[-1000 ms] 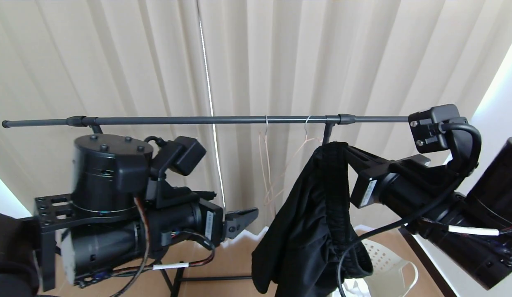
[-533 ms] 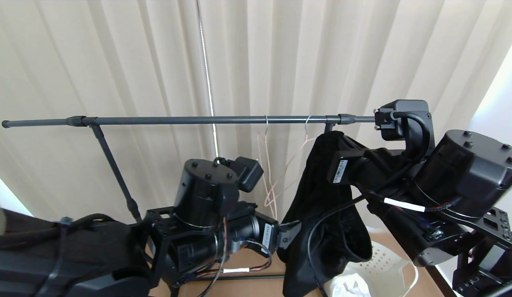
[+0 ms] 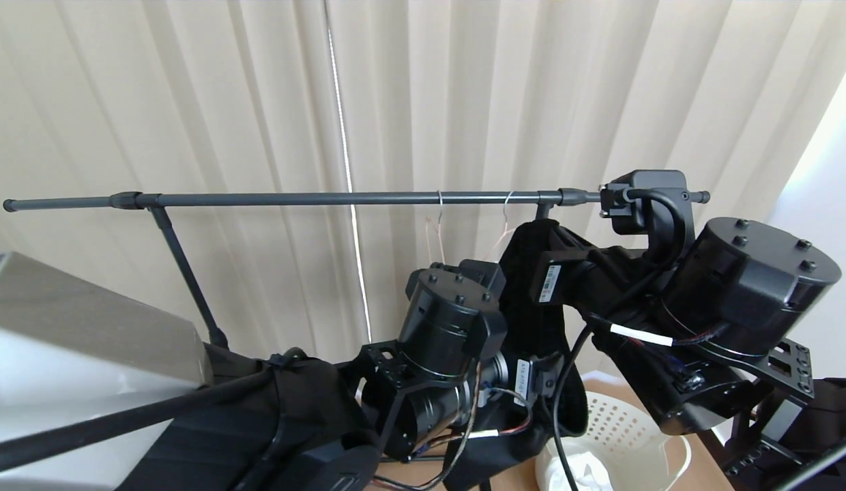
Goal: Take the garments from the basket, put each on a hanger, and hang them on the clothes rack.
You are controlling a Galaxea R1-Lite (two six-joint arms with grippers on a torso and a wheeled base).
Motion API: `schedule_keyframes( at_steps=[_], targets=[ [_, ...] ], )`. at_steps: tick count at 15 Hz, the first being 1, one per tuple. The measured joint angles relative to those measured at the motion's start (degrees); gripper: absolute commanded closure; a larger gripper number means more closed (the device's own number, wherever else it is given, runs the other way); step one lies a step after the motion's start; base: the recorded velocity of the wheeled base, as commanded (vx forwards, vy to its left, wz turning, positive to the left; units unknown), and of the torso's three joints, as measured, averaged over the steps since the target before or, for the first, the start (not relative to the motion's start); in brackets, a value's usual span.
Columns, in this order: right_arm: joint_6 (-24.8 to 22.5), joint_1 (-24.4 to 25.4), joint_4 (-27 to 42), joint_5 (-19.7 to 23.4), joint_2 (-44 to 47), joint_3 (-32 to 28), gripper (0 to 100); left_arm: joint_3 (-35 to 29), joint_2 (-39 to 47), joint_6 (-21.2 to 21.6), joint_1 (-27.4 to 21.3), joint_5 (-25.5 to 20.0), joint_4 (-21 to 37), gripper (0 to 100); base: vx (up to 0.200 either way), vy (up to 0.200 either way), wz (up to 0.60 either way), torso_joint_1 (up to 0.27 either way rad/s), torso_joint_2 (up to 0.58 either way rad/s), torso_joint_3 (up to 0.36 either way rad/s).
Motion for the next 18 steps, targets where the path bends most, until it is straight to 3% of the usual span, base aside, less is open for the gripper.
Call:
schedule_keyframes(
  at_steps=[2, 5, 8, 18],
  targets=[
    [0.0, 0.0, 0.0, 0.0, -0.2, 0.0, 100, -1.5, 1.3, -0.4, -0.4, 1.5, -0.4, 0, 0.000, 0.000, 0.00, 0.000, 0.00, 0.000],
    [0.0, 0.0, -1.5, -0.1, -0.4, 0.2, 100, -4.9, 4.7, -1.0, 0.1, 10.2, -0.7, 0, 0.000, 0.000, 0.00, 0.000, 0.00, 0.000],
    [-0.1, -0.1, -1.5, -0.1, -1.2, 0.2, 100, -5.0, 6.9, -0.9, 1.9, 13.2, -0.6, 0, 0.000, 0.000, 0.00, 0.000, 0.00, 0.000],
    [-0.3, -3.0, -1.5, -0.1, -2.6, -0.3, 100, 4.3, 7.3, -0.5, 3.8, 13.3, -3.0, 0, 0.000, 0.000, 0.00, 0.000, 0.00, 0.000]
  ],
)
